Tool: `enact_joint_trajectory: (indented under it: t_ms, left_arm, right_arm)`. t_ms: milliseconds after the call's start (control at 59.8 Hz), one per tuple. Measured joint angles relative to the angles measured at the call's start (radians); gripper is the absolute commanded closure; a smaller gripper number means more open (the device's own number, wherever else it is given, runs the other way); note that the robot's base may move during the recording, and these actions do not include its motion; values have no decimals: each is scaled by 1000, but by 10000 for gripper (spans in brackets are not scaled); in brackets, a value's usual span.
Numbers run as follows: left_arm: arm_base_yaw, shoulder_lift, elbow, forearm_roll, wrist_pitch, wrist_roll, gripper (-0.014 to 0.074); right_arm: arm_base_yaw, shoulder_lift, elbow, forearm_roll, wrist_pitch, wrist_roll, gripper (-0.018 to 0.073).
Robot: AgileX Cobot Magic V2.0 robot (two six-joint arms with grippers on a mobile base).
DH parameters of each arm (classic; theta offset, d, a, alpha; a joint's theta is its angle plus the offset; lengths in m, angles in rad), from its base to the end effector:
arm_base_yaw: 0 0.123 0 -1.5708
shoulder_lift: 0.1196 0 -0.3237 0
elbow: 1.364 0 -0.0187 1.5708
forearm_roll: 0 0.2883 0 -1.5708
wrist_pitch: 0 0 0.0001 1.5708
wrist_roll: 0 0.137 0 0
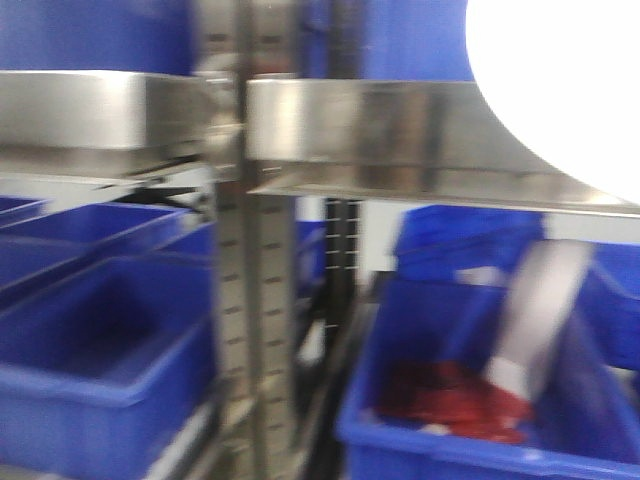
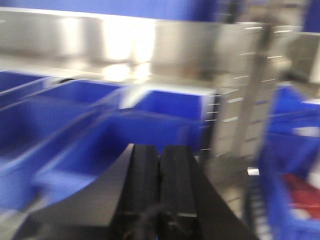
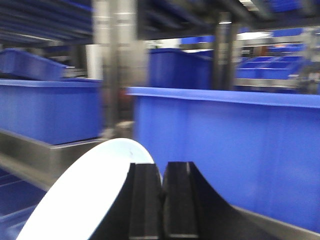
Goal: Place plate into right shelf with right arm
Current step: 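Lower the held plate edge-first into the shelf slot beside the bins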
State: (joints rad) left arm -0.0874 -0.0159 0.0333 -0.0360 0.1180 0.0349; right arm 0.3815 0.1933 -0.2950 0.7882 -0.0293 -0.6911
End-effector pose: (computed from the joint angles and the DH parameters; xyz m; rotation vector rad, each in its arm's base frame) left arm 0.1007 -0.0094 0.1886 0.0733 1.6177 -0.0715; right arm 0.0991 0.0368 0.3236 -0.1771 1.3603 0.3875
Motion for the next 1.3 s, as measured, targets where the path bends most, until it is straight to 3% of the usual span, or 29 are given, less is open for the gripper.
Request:
enact_joint_trajectory:
  t_ms: [1305]
  left_arm:
    - [0,0,0,0,0,0,643]
  right_arm:
    - [0,0,0,0,-2,0,504]
